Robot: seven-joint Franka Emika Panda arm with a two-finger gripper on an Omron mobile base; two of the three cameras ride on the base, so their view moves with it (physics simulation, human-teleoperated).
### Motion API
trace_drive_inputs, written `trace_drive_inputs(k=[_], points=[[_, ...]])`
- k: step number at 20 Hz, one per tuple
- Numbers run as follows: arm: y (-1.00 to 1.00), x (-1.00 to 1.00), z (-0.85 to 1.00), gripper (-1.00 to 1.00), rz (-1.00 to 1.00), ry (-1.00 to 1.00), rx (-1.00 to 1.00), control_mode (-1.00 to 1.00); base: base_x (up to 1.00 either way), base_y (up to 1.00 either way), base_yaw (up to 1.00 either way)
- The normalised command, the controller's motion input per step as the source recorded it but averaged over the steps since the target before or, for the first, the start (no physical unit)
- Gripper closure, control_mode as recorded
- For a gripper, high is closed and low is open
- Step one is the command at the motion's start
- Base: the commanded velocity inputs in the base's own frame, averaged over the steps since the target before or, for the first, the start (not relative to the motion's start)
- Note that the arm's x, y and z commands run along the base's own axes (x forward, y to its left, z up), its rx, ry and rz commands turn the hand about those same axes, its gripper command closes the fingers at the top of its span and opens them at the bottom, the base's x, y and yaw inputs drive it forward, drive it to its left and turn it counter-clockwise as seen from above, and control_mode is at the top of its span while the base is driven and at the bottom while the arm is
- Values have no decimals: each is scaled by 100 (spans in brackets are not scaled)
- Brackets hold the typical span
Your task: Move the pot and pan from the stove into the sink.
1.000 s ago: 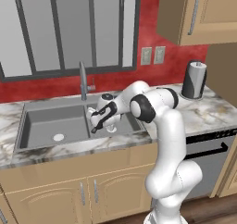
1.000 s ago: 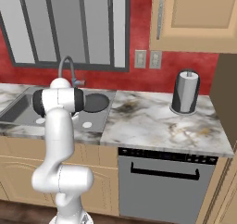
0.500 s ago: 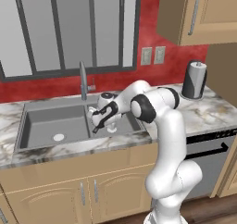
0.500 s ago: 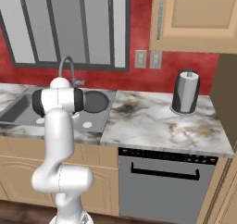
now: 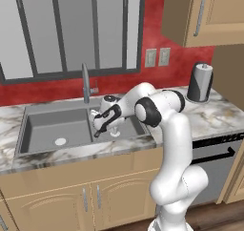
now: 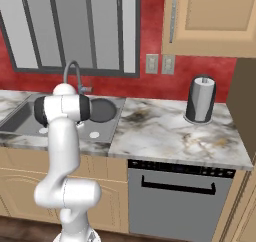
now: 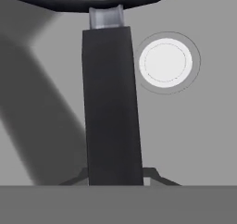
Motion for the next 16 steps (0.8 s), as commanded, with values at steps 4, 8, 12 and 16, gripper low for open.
trace_drive_inputs(k=[4,8,12,16], points=[[0,-20,3,100,0,-4,21,-100,0,0,0],[-7,-29,0,100,0,-3,24,-100,0,0,0],[-1,-5,0,100,0,0,8,-100,0,0,0],[-18,0,-12,100,0,0,14,-100,0,0,0]])
